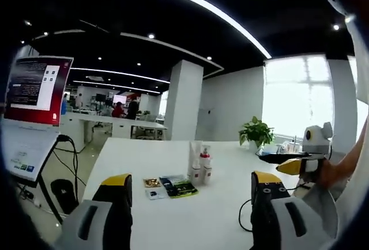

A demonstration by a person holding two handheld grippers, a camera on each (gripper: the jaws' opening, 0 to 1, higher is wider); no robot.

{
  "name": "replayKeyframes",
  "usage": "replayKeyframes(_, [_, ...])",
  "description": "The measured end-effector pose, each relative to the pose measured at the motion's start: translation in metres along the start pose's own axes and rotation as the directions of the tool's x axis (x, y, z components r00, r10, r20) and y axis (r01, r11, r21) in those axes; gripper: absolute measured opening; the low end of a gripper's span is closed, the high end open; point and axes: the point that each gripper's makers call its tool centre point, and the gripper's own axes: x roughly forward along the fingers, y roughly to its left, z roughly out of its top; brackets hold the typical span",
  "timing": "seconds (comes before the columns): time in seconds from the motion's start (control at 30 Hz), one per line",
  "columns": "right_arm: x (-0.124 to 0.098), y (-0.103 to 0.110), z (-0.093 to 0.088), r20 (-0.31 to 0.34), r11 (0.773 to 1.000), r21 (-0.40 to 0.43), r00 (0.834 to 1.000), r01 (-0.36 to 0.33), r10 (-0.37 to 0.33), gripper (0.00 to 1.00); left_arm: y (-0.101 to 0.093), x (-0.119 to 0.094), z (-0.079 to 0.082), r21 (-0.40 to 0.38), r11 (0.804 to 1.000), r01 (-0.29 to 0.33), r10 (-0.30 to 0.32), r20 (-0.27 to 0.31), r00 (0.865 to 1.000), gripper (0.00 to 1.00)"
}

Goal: Arrange the skincare products in the storage area until every visible bottle or jar stands upright without overlapping.

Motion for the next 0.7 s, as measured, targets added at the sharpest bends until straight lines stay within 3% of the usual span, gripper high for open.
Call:
replayKeyframes(0.33, [-0.001, -0.004, -0.003, -0.016, 1.0, -0.021, 1.0, 0.02, -0.02, 0.82, -0.008, 0.006, -0.005, 0.046, 0.999, 0.022, -0.022, -0.007, 1.0, 0.87])
replayKeyframes(0.7, [-0.002, -0.005, -0.001, -0.002, 0.999, -0.021, 1.0, 0.029, -0.029, 0.83, 0.002, 0.001, -0.007, 0.008, 1.0, 0.009, -0.009, 0.005, 1.0, 0.86])
